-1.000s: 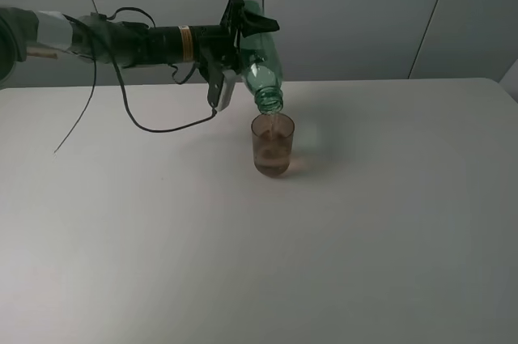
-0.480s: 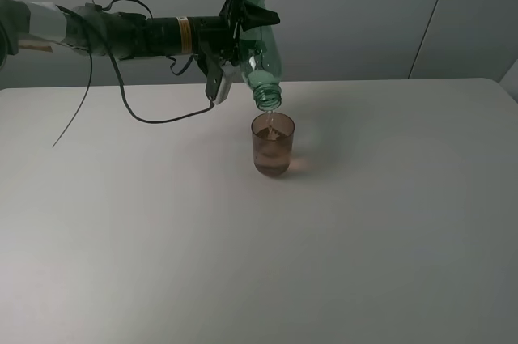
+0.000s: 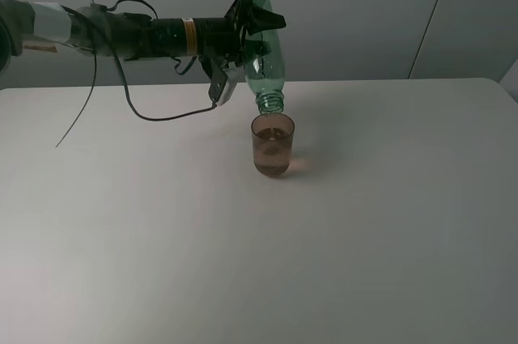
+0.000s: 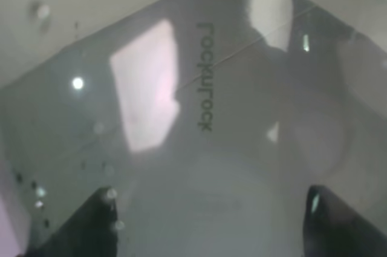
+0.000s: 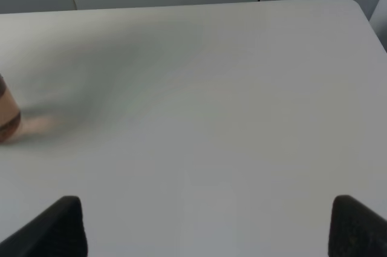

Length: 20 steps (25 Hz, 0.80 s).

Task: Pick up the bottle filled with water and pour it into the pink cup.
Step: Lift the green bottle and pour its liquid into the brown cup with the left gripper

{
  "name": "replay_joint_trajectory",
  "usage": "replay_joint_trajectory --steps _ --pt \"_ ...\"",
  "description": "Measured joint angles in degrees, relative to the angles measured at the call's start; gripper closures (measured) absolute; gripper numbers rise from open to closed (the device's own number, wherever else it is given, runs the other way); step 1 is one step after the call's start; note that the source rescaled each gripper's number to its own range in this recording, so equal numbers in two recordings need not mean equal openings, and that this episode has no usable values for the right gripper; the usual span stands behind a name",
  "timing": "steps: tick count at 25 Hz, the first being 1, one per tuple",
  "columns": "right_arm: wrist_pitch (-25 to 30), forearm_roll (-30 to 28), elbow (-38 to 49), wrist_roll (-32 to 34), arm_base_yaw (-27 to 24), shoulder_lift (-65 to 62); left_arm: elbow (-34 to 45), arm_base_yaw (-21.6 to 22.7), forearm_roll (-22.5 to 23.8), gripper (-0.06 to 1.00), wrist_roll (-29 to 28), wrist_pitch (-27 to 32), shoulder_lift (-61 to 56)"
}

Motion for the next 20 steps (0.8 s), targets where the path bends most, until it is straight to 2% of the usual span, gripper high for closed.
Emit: replay_joint_trajectory --steps 16,20 --pt "0.0 0.0 0.0 0.0 0.0 0.0 0.0 -0.76 1.21 0.94 4.1 1.65 -1.34" --pt "0.0 0.0 0.0 0.0 0.0 0.0 0.0 -0.76 1.07 0.94 1.95 1.78 -1.41"
